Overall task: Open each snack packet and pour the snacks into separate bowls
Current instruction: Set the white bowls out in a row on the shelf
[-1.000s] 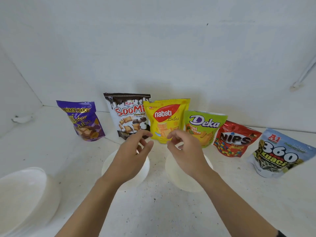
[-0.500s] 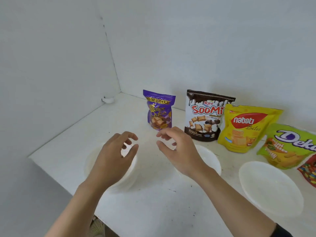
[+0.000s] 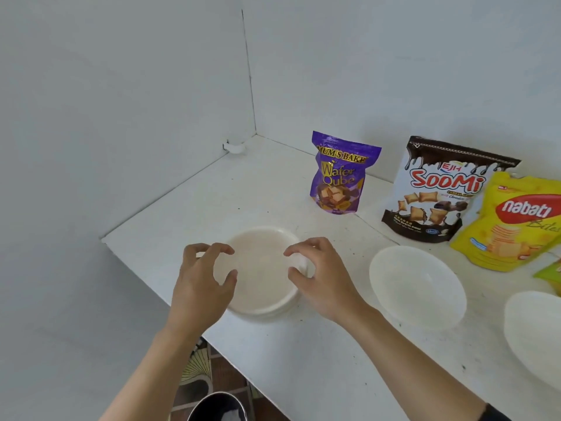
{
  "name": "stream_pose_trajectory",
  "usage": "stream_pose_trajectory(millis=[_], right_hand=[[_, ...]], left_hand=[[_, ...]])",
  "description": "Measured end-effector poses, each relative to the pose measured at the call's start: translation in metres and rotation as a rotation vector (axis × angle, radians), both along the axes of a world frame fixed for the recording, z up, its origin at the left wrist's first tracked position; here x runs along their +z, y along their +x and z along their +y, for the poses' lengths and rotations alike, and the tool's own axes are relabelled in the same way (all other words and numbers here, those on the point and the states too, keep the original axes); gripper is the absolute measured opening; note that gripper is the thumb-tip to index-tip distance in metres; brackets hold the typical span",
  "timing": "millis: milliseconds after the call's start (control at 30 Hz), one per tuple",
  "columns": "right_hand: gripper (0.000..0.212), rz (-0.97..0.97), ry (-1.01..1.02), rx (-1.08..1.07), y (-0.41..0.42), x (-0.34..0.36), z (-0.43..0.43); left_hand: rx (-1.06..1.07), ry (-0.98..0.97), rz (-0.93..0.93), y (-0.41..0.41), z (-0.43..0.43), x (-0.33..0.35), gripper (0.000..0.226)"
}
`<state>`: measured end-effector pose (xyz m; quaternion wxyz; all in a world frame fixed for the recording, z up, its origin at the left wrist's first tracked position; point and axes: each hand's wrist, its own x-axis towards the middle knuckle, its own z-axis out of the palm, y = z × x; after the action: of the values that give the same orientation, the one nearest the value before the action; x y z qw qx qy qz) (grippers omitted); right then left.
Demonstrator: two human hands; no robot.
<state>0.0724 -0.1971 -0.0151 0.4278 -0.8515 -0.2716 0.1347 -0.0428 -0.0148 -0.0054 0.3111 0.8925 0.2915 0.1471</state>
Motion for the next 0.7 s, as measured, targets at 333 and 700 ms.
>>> stream_pose_trajectory(millis=[333,700], right_hand=[[0.039,0.085,-0.108,-0.099,-0.007,-0.005,0.016],[0.045,-0.019,0.140,-0.187,-0.001,0.026,0.017]], left_hand=[[-0.066,-0.134,0.086,0.000,0.017,-0.008,0.048],[-0.117,0.075,-0.035,0.013,0.023,0.031,0.053]])
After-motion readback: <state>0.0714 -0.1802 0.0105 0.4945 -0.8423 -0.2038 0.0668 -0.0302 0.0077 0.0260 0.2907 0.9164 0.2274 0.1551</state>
